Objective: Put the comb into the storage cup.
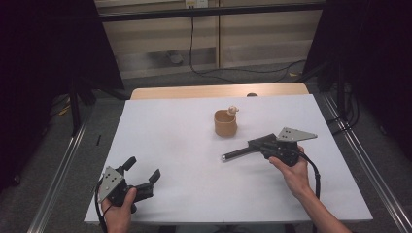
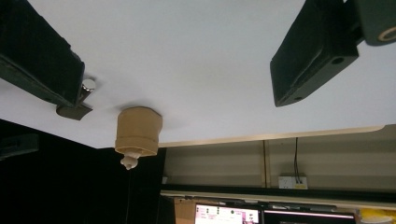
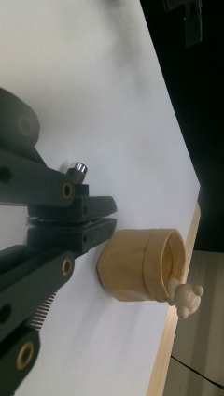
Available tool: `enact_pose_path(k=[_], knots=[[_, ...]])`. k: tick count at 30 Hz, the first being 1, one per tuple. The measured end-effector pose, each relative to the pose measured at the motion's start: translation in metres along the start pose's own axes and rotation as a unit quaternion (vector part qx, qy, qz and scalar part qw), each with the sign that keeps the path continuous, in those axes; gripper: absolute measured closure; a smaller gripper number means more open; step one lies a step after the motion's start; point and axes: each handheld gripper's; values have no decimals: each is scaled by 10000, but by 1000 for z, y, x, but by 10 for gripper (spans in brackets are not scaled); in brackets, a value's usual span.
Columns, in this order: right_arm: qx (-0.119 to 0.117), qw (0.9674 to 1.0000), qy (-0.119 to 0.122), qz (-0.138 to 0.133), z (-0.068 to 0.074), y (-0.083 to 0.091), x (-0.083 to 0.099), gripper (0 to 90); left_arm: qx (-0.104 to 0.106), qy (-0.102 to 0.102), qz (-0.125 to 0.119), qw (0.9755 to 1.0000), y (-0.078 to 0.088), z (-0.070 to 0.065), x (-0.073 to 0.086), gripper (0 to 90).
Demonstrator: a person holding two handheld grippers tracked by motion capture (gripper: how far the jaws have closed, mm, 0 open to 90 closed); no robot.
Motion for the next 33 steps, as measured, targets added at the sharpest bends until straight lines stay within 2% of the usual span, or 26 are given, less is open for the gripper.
enact_pose_path(k=[6,11,13,16,17,18,19,21,29,33], knots=[[-218,9993,15,301,-2,-7,-7,900,4,15,5,10000,-1,-1,0,30],[-358,9970,64,687,-3,-17,-14,900,3,20,6,10000,-1,0,0,30],[-391,9966,62,726,-3,-18,-16,900,-2,14,18,10000,-1,0,0,30],[-578,9953,130,763,-3,-20,-20,900,8,-7,55,10000,-2,0,1,30],[-659,9936,197,895,-1,-23,-23,900,7,-40,66,10000,-2,0,1,30],[-659,9936,197,895,-1,-23,-23,900,7,-40,66,10000,-2,0,1,30],[-734,9917,222,1035,0,-26,-24,900,14,-38,59,10000,-2,0,1,30],[-748,9909,224,1093,0,-27,-24,900,11,-50,58,10000,-2,0,1,30],[-841,9838,334,1548,2,-40,-30,900,24,-79,78,9999,-2,-1,1,31],[-995,9775,382,1820,5,-51,-34,900,58,-47,69,9999,-2,-1,1,32]])
Point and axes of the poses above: each handheld gripper's, and its own axes: y roughly backward along the jaws, x roughly out of its underside, z roughly to its left, and after that the axes turned 15 degrees about z, right-handed
